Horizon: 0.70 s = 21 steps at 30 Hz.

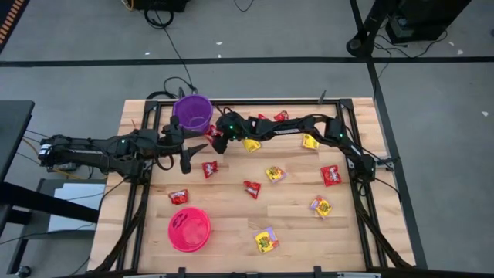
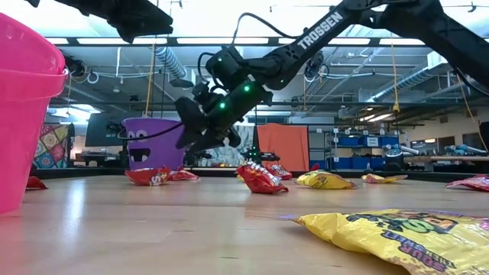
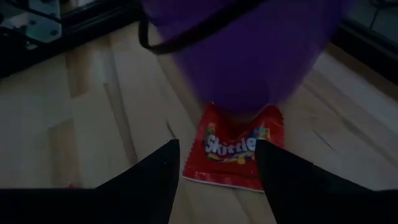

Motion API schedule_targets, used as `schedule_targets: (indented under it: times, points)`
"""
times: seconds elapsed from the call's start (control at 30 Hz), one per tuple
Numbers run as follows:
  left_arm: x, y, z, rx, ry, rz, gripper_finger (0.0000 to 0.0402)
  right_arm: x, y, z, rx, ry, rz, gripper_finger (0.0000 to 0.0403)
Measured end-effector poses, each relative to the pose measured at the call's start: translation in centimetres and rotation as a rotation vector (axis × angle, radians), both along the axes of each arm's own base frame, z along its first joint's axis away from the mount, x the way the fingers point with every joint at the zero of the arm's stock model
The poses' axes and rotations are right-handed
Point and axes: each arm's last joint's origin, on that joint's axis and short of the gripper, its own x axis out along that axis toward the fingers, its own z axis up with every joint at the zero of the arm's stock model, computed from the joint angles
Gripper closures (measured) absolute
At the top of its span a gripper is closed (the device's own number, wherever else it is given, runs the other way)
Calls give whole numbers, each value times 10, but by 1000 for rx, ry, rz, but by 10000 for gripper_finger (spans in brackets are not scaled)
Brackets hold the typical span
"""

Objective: Sort candy by brand, put in halloween buckets
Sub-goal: Put the red candy into the purple bucket

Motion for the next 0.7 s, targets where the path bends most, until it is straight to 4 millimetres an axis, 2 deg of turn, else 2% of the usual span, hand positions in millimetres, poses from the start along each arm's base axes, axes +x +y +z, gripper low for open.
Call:
schedule_targets:
  times: [0.43, 0.7]
  points:
    - [1, -1, 2, -12, -22, -31, 208, -1, -6, 0, 132, -43, 55, 183]
    - [1, -1, 4, -13, -40, -36, 208, -1, -6, 0, 94, -33, 57, 183]
